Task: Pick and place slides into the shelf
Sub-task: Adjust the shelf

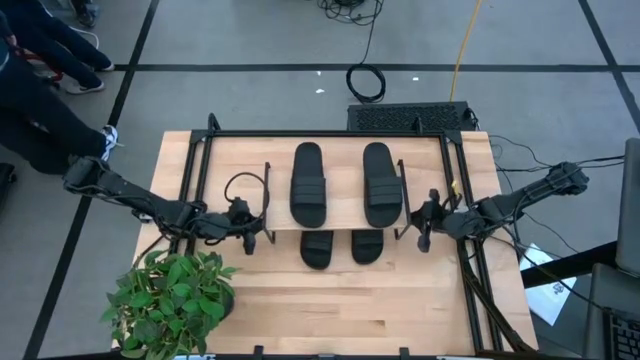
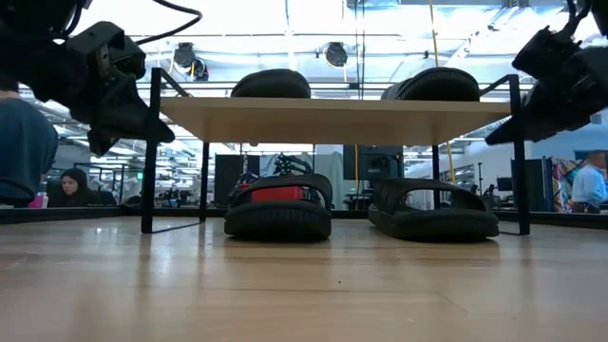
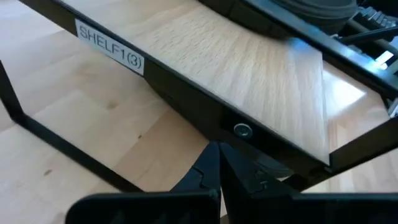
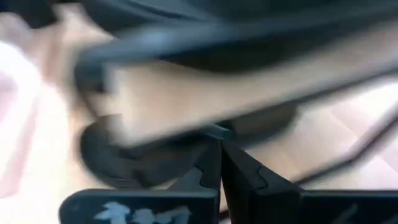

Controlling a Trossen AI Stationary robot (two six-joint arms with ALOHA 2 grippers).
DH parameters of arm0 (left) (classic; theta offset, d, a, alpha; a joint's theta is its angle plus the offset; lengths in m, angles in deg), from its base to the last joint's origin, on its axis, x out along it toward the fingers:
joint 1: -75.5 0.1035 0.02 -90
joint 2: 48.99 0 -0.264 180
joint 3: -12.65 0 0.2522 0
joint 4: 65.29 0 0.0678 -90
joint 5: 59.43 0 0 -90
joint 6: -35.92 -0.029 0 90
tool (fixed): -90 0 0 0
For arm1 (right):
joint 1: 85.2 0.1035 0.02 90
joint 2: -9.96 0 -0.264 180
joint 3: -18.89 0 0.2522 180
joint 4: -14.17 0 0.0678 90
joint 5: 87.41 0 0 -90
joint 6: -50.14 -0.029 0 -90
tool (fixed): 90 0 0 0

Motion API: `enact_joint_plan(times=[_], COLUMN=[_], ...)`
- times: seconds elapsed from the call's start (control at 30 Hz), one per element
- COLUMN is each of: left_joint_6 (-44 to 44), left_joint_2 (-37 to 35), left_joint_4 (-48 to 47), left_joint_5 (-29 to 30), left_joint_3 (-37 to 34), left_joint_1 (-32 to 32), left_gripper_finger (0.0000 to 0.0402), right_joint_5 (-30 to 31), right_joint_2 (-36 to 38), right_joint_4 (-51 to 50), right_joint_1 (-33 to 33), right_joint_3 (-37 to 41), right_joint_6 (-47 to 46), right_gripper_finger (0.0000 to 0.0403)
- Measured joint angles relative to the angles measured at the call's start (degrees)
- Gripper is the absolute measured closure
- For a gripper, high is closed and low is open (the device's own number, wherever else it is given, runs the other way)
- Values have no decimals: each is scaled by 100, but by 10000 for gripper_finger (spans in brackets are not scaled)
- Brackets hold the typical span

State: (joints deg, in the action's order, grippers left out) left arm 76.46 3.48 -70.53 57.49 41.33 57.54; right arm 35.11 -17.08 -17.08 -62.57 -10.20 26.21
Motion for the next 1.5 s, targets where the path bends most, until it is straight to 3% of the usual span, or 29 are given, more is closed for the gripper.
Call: enact_joint_plan(times=[0.17,0.33,0.43,0.53,0.7,0.83,1.03,1.17,1.23,1.37,1.5], left_joint_6=[51,117,213,213,-58,-422,-1296,-2628,-3211,-3961,-3994], left_joint_2=[2,2,0,-9,-196,-646,-1479,-1643,-1585,-1358,-916], left_joint_4=[-174,-508,-870,-1110,-1181,-1227,-1218,-481,14,658,812], left_joint_5=[26,634,1052,1490,2079,2391,2549,1685,1302,1088,1107], left_joint_3=[0,-2,-4,-7,-13,-13,-15,-17,-17,-15,-23], left_joint_1=[-58,-255,-358,-433,-509,-529,-632,-998,-1252,-1745,-1988], left_gripper_finger=[401,401,401,401,401,401,401,401,401,401,401], right_joint_5=[872,1735,2153,2435,2903,3058,2882,1627,1287,1238,1416], right_joint_2=[2,2,3,4,121,329,603,592,532,426,220], right_joint_4=[-1031,-1905,-1876,-1420,-398,-240,-222,39,183,204,196], right_joint_1=[0,-2,-2,-2,-2,-2,36,379,657,1433,2234], right_joint_3=[-2,-2,-2,-2,-42,-375,-1009,-1255,-1273,-1277,-1279], right_joint_6=[-1097,-2091,-2196,-1834,-376,384,1388,1895,1894,1726,1671], right_gripper_finger=[403,403,403,403,403,403,403,403,403,403,403])
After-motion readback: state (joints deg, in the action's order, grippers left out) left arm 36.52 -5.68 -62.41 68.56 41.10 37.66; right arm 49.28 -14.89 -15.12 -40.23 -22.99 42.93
